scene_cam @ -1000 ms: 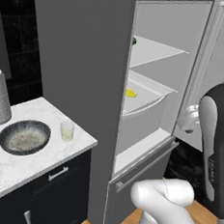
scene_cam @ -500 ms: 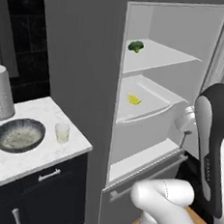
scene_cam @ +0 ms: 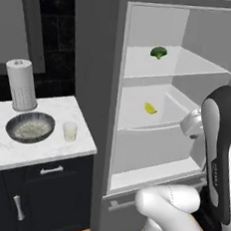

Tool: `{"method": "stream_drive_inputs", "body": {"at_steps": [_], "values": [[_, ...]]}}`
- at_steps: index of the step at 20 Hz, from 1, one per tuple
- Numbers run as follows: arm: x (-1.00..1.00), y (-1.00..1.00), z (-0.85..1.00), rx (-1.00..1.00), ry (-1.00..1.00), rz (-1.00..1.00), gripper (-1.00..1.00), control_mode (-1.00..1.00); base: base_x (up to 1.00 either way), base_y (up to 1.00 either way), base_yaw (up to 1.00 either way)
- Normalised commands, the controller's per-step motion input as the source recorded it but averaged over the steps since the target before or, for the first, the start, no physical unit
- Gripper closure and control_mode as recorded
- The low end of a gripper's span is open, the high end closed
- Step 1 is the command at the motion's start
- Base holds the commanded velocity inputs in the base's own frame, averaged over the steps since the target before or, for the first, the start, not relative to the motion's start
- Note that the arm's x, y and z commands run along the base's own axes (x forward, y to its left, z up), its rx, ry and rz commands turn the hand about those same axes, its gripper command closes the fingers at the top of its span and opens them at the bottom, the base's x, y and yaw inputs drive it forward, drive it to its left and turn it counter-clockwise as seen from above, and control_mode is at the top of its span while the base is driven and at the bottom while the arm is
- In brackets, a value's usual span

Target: Grab a lemon wedge from the fridge and one ice cube from the ice bowl, and put them in the glass of lemonade.

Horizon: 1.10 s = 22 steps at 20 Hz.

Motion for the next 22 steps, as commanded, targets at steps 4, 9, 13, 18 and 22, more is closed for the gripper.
{"method": "stream_drive_inputs", "body": {"at_steps": [4,9,13,18,22], "values": [[0.00,0.00,0.00,0.00,0.00,0.00,-1.00,1.00,0.41,-0.45,0.53],[0.00,0.00,0.00,0.00,0.00,0.00,-1.00,1.00,0.51,-0.65,0.41],[0.00,0.00,0.00,0.00,0.00,0.00,-1.00,1.00,0.56,-0.64,0.15],[0.00,0.00,0.00,0.00,0.00,0.00,-1.00,1.00,-0.19,-0.04,-0.13],[0.00,0.00,0.00,0.00,0.00,0.00,-1.00,1.00,-0.41,0.03,-0.20]]}}
